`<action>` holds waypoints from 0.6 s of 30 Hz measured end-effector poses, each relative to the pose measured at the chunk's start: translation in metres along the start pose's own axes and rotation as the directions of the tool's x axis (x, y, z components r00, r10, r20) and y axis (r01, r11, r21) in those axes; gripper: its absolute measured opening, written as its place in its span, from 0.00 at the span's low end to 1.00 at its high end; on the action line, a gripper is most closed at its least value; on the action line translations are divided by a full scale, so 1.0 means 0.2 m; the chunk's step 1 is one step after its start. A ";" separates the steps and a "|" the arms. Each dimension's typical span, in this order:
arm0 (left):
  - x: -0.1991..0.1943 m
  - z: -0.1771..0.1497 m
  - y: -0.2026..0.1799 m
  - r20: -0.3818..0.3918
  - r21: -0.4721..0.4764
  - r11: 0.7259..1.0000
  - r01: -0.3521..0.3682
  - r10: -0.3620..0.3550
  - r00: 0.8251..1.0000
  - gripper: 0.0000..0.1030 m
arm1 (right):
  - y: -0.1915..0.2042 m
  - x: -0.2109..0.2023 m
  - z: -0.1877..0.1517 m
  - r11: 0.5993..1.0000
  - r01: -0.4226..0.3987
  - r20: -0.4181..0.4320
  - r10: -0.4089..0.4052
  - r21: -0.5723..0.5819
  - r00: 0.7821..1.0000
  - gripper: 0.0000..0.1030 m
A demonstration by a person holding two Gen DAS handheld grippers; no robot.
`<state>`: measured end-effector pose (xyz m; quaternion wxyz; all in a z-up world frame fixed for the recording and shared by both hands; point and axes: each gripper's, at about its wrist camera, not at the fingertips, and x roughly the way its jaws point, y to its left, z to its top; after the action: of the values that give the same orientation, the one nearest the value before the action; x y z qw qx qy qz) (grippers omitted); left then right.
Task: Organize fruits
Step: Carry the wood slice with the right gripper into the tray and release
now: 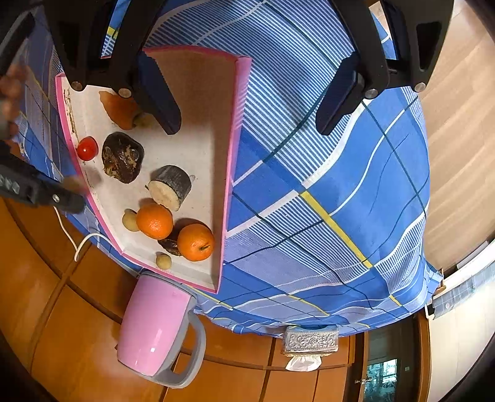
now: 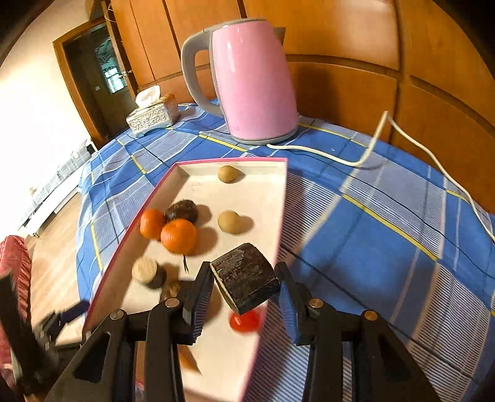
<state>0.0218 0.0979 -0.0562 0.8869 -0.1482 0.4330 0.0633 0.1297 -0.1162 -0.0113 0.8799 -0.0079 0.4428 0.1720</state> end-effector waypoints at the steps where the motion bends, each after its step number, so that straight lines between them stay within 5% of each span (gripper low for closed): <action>1: 0.00 0.00 0.00 -0.003 -0.001 1.000 0.000 0.000 1.000 0.87 | 0.01 0.02 0.01 1.000 0.004 -0.002 -0.004 0.008 1.000 0.45; 4: 0.01 -0.01 0.01 -0.007 -0.003 1.000 -0.002 0.002 1.000 0.87 | 0.02 0.07 0.02 0.999 0.017 0.001 -0.017 0.039 1.000 0.58; 18: -0.03 -0.03 -0.04 0.001 0.018 1.000 0.006 -0.006 1.000 0.87 | -0.10 -0.09 -0.10 0.991 0.082 0.038 -0.086 0.110 0.996 0.58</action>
<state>0.0160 0.0889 -0.0537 0.8886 -0.1413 0.4326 0.0570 0.1101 -0.1436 -0.0126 0.8949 0.0247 0.4317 0.1107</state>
